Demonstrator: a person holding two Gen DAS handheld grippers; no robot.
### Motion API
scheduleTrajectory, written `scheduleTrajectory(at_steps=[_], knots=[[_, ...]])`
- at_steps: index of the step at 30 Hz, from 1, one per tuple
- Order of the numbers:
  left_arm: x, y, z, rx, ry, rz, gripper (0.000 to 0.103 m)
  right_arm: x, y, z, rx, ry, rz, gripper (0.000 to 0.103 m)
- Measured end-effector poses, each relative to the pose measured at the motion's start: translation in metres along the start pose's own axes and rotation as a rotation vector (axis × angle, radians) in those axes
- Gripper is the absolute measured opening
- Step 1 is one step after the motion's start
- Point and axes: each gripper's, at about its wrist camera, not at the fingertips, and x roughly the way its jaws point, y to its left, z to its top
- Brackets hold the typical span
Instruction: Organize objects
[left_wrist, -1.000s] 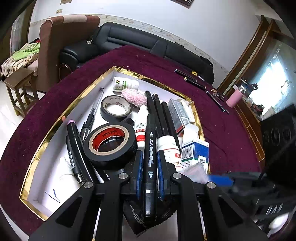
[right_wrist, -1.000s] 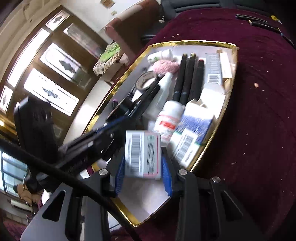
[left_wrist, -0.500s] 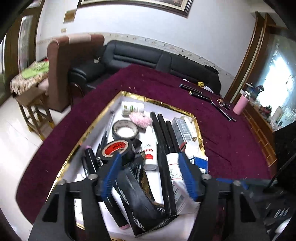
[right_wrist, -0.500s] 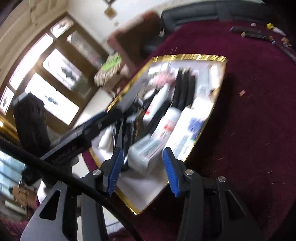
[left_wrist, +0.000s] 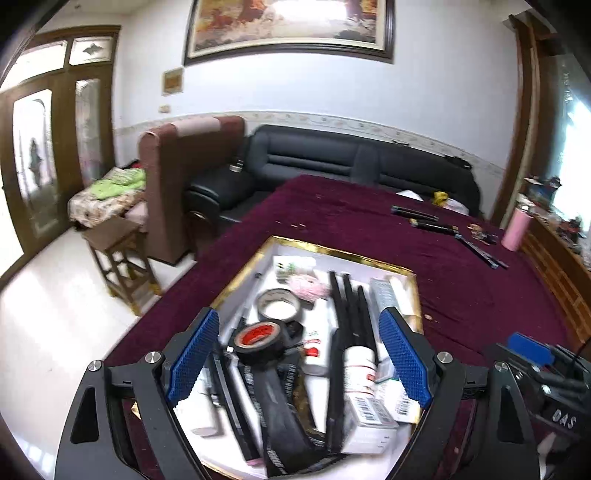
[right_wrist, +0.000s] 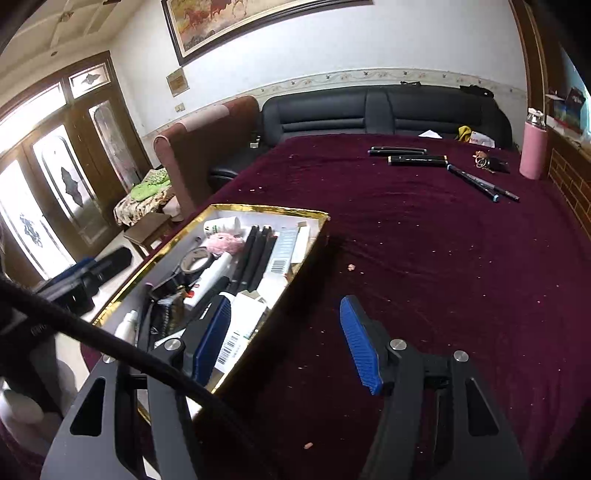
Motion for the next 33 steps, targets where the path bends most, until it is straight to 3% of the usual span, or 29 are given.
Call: scheduleTrajectory(at_steps=[4, 7, 10, 18, 21, 33], knots=[[-0.001, 0.002, 0.0, -0.019, -0.01, 0.012, 0.086, 0.0, -0.003, -0.004, 0.0, 0.002, -0.003, 0.061], [0.003, 0.003, -0.001, -0.038, 0.014, 0.013, 0.1, 0.002, -0.006, -0.006, 0.004, 0.008, 0.002, 0.061], [0.006, 0.001, -0.003, -0.049, 0.031, 0.007, 0.1, 0.004, -0.009, -0.008, 0.004, 0.011, -0.011, 0.061], [0.022, -0.013, -0.011, 0.025, 0.107, 0.157, 0.1, 0.008, -0.008, -0.013, -0.031, 0.005, -0.091, 0.061], [0.023, -0.011, -0.014, 0.009, 0.115, 0.112, 0.1, 0.011, -0.004, -0.016, -0.054, 0.01, -0.114, 0.061], [0.031, 0.002, -0.019, -0.036, 0.141, 0.11, 0.1, 0.02, 0.002, -0.024, -0.08, 0.048, -0.135, 0.061]])
